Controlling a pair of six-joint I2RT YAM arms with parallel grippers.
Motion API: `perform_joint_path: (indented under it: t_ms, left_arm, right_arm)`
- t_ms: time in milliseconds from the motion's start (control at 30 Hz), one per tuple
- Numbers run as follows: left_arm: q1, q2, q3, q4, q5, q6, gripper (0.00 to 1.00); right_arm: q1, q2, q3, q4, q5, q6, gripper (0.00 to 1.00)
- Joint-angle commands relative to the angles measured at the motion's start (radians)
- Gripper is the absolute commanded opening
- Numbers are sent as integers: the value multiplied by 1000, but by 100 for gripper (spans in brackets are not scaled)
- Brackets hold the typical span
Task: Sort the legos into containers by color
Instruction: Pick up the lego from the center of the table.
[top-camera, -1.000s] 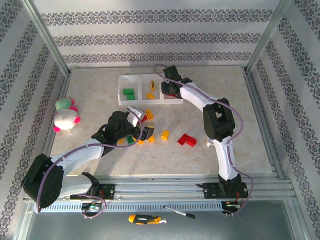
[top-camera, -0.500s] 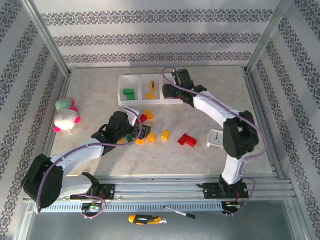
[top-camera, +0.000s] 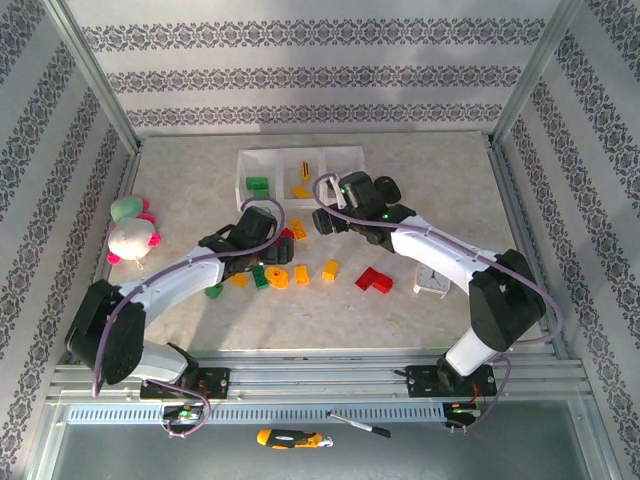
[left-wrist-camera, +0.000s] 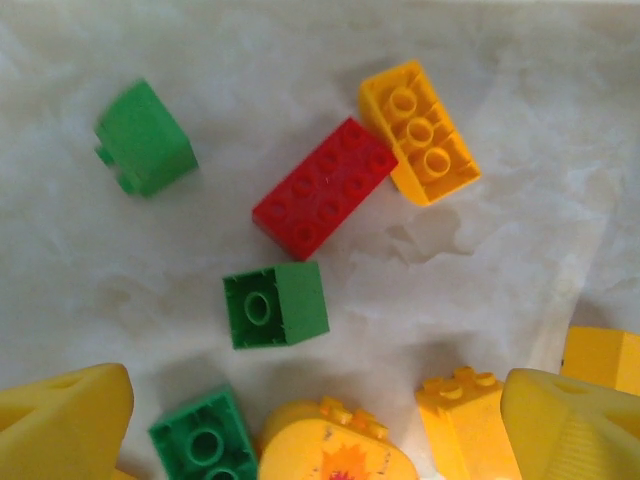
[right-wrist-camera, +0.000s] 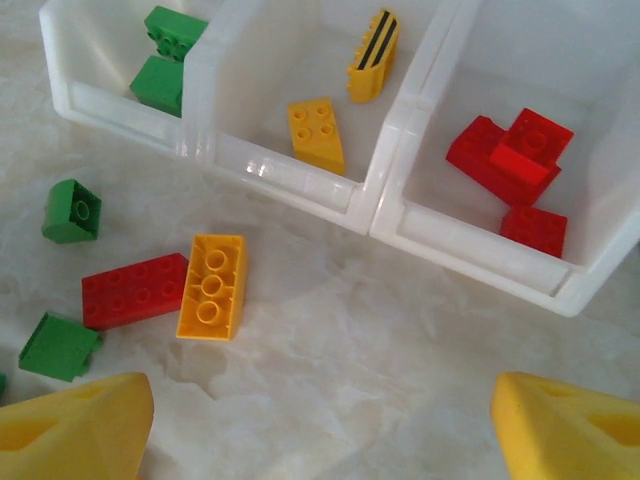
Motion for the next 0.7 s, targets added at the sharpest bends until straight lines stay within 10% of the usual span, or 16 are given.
perform_joint_path:
  t_ms: [0, 667]
  left_arm:
    - [-7, 72, 57, -105, 79, -173, 93]
    - [-103, 364, 283, -233, 213, -144, 83]
  right_arm:
    - [1, -54, -35, 27, 28, -10, 87]
    - [-22, -118, -120, 28, 43, 23, 86]
